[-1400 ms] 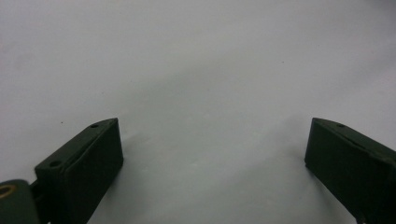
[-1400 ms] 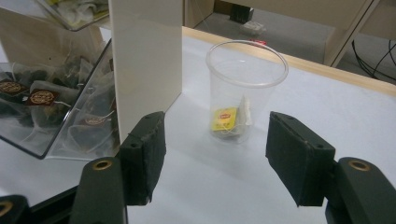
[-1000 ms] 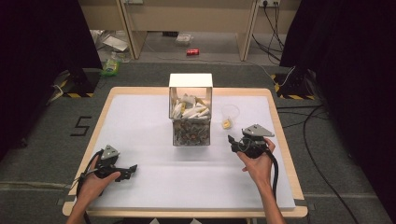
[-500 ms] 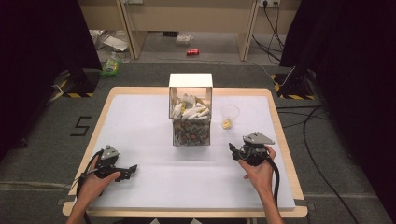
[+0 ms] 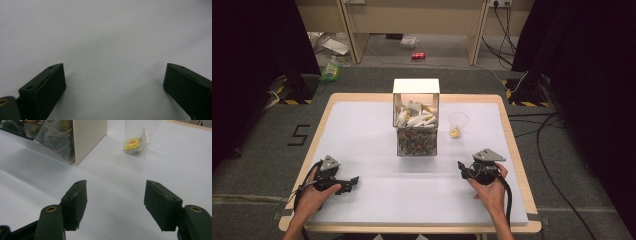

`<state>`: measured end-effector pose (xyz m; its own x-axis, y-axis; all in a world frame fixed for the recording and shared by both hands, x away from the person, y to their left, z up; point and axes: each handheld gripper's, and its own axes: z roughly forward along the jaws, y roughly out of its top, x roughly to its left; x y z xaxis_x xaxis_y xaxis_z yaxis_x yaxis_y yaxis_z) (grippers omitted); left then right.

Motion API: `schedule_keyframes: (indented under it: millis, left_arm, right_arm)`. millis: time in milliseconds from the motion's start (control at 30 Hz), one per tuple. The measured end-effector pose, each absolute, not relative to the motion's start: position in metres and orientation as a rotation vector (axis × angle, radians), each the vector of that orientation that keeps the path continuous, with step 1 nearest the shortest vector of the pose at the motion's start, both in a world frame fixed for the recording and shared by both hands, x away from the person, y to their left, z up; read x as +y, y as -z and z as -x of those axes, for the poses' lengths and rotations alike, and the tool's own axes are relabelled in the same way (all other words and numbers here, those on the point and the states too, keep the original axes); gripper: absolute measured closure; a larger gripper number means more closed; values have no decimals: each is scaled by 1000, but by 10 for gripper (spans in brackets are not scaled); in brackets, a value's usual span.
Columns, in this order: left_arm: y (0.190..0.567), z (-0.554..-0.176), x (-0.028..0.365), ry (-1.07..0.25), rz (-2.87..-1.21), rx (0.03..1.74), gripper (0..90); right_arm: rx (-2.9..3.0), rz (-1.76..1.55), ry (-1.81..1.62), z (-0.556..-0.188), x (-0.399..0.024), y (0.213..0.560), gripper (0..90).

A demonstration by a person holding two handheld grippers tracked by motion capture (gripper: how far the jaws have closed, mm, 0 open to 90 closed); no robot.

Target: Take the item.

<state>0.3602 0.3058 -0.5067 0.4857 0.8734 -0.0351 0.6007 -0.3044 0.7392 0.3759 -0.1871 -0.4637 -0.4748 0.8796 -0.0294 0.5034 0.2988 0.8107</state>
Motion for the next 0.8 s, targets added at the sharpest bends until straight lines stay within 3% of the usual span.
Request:
schedule_keyframes:
  millis: [800]
  left_arm:
    - [507,-360,306,-494,-2024,1213,35]
  right_arm:
    - [2184,-1284,-985,-374,-186,487,328]
